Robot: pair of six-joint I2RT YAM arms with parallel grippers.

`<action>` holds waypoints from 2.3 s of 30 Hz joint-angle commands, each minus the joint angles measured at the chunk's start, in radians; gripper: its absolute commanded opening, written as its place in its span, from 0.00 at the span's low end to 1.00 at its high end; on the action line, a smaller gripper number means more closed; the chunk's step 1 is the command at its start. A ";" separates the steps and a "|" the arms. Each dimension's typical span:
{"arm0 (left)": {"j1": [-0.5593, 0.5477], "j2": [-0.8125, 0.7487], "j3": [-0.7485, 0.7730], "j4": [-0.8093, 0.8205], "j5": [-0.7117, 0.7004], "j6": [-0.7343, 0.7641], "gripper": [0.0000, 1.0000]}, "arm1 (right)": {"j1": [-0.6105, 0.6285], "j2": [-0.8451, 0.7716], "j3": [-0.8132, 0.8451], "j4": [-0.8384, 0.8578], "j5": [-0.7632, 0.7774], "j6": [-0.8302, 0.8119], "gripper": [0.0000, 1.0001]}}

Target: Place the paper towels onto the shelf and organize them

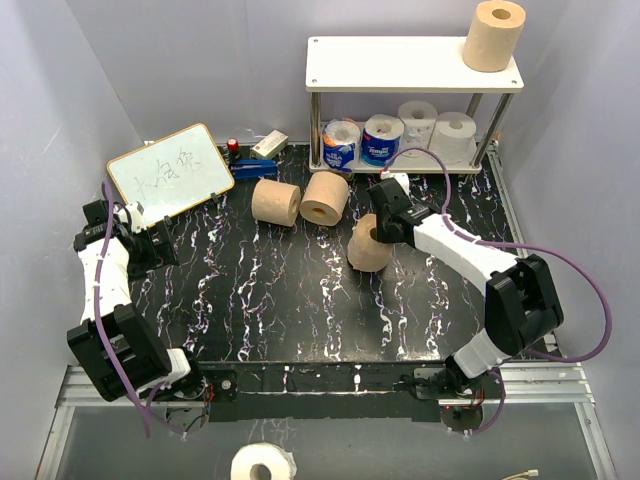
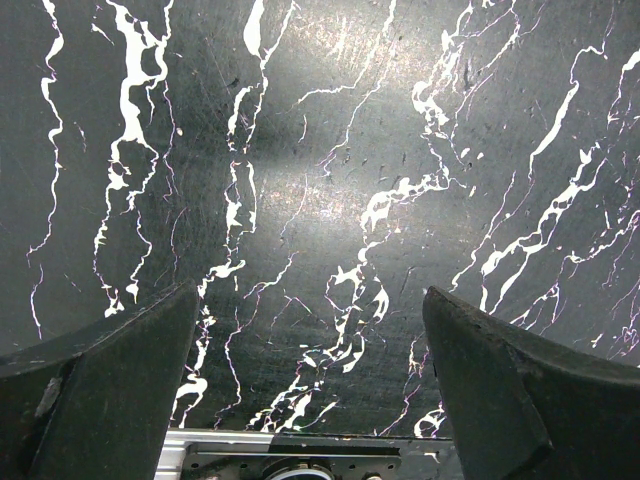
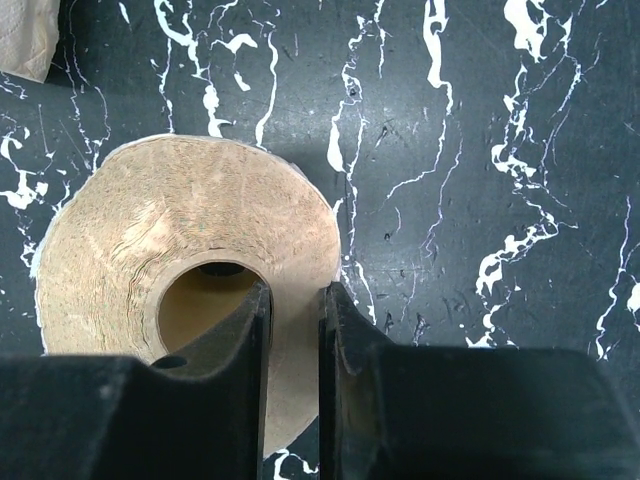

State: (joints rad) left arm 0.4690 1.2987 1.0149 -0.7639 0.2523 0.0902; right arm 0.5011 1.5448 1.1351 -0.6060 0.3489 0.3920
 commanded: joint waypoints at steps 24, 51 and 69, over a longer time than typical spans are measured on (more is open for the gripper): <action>0.005 -0.011 0.002 -0.017 0.025 0.012 0.92 | -0.068 0.038 1.156 -0.281 0.376 -0.081 0.00; 0.005 -0.001 0.004 -0.020 0.026 0.014 0.93 | -0.310 0.333 1.396 0.036 0.221 -0.106 0.00; 0.005 -0.004 0.005 -0.022 0.027 0.017 0.93 | -0.360 0.387 1.362 0.035 0.179 -0.078 0.00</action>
State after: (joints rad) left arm 0.4690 1.3010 1.0149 -0.7643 0.2558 0.0940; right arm 0.1589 1.9366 2.4706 -0.6769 0.5461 0.2920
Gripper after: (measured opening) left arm 0.927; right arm 0.163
